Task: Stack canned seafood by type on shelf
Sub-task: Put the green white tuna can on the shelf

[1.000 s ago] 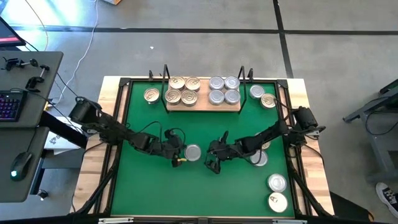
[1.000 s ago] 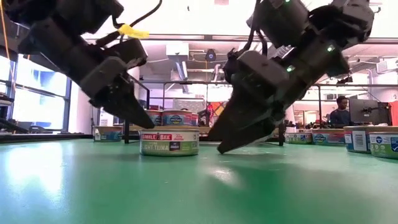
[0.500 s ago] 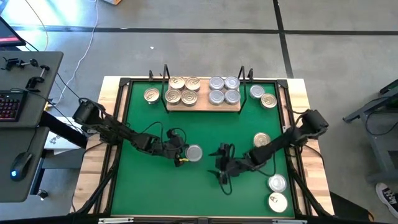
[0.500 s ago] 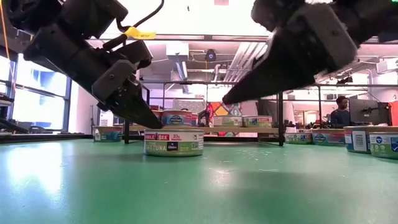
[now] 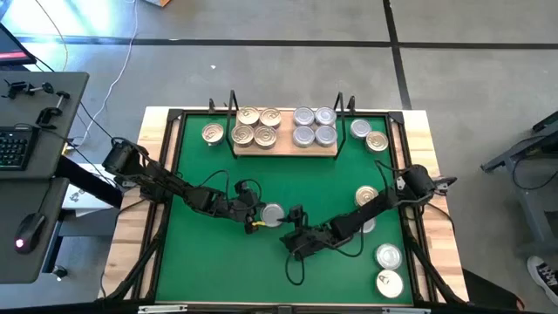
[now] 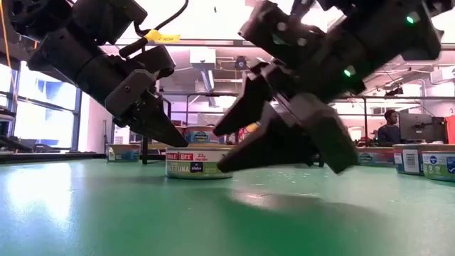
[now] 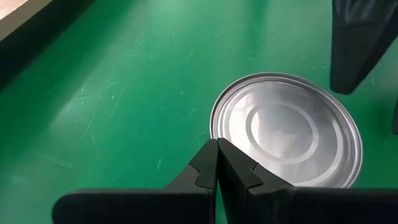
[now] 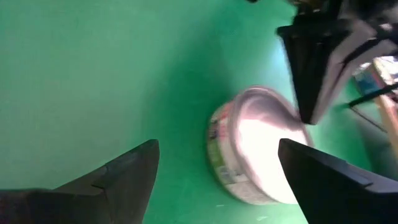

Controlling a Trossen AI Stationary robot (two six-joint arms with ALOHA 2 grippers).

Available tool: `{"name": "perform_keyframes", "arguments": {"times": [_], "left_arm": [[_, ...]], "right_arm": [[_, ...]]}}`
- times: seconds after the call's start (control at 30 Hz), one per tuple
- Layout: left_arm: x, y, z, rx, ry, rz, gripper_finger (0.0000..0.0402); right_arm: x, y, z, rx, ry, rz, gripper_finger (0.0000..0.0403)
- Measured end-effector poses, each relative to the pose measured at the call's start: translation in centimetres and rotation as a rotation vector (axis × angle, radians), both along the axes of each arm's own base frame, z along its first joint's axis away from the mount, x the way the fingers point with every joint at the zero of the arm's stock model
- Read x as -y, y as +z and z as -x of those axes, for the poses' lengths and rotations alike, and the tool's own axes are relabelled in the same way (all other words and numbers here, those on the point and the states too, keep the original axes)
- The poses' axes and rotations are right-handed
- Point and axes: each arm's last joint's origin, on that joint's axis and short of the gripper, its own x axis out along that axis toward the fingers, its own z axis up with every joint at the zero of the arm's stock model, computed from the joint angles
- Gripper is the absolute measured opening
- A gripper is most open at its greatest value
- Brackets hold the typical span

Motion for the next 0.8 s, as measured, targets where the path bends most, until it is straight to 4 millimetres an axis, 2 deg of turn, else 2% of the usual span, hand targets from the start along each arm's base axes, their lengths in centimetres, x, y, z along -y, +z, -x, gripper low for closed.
{"name": "perform_keyframes", "arguments": {"times": [0.2, 0.47, 0.63, 0.73, 0.8], "left_arm": [[0.1, 0.0, 0.0, -0.002, -0.025, 0.002, 0.0], [0.5, -0.2, -0.5, 0.027, -0.085, 0.045, 0.0], [0.4, 1.3, -0.2, 0.059, -0.106, 0.042, 0.0], [0.6, 2.8, -0.8, 0.139, -0.13, 0.049, 0.0], [0.7, 2.7, -0.8, 0.138, -0.141, 0.044, 0.0]], "right_arm": [[-0.3, 1.5, -1.0, -0.06, -0.023, 0.028, 0.0323], [-0.4, 2.9, -1.2, -0.192, -0.131, -0.011, 0.0323], [0.0, 3.0, -0.4, -0.248, -0.251, 0.004, 0.0323], [-0.1, 2.8, 0.0, -0.25, -0.276, -0.007, 0.0323], [-0.4, 2.9, 0.2, -0.244, -0.281, -0.011, 0.0323]]}}
